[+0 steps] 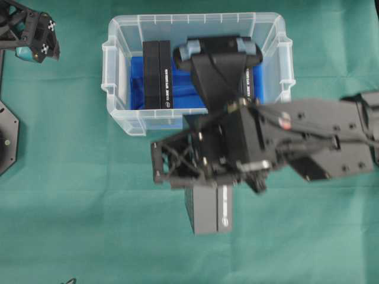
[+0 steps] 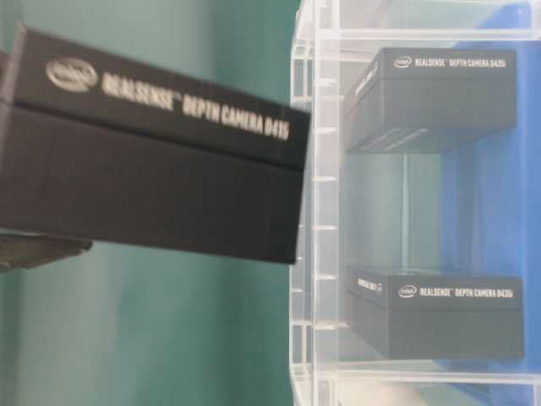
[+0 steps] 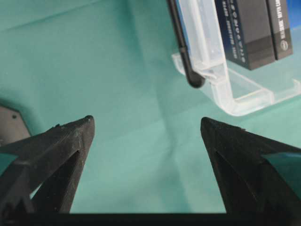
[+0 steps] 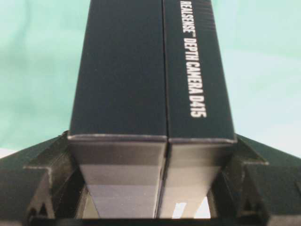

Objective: Take out the box from the case.
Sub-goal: 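Carry the box pair toward the front and lower it onto the cloth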

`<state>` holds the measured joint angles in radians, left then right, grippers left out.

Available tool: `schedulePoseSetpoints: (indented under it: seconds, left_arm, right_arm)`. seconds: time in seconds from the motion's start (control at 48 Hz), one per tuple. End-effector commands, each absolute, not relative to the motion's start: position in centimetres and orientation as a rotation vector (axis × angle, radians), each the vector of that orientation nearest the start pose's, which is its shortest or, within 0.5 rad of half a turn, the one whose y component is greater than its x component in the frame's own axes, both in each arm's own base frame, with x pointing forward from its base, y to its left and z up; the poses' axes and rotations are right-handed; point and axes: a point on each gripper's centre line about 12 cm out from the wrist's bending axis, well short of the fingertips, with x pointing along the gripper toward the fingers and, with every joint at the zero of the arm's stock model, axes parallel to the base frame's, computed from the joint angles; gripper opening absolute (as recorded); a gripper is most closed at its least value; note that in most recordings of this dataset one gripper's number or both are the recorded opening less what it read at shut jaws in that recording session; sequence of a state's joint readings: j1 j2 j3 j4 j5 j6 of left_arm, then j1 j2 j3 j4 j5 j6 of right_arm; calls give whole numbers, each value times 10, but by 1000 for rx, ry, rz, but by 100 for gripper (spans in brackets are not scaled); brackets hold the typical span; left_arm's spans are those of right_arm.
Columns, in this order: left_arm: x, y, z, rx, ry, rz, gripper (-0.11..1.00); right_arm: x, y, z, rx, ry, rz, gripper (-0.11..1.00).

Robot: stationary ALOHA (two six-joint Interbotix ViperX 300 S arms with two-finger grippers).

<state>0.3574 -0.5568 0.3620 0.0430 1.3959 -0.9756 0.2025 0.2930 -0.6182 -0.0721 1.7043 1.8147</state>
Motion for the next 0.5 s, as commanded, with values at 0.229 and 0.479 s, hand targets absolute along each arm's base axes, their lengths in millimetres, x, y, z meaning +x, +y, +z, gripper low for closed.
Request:
schedulePoseSetpoints:
  seconds: [0.229, 0.479]
  left_arm:
    - [212, 84, 366, -1022, 920, 900, 97]
    - [212, 84, 366, -1024, 919, 901, 97]
  right_arm:
    - [431, 101, 404, 1388, 970, -1043, 67]
    - [431, 101, 402, 1382, 969, -1052, 67]
